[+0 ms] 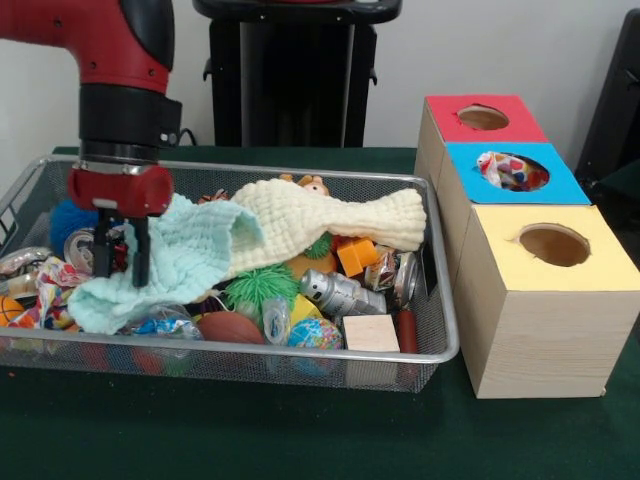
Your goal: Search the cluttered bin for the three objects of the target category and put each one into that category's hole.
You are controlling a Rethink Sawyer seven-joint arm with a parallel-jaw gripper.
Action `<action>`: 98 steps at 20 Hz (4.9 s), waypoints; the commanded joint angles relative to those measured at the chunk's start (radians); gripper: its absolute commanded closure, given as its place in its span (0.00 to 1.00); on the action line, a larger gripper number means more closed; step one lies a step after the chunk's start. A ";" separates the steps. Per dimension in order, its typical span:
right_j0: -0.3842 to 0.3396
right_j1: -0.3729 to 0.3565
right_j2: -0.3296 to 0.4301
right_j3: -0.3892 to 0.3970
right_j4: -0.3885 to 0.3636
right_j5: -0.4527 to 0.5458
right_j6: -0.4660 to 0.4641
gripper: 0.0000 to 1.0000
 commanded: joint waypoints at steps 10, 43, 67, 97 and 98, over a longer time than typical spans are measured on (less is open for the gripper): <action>0.004 -0.005 -0.061 -0.011 0.009 -0.006 0.030 0.00; -0.102 -0.045 0.084 -0.023 -0.005 0.096 -0.049 0.00; -0.121 0.099 0.115 -0.140 -0.039 0.073 -0.064 0.00; -0.267 0.147 0.357 -0.069 -0.047 0.146 -0.142 1.00; -0.264 0.137 0.354 -0.064 -0.044 0.154 -0.144 1.00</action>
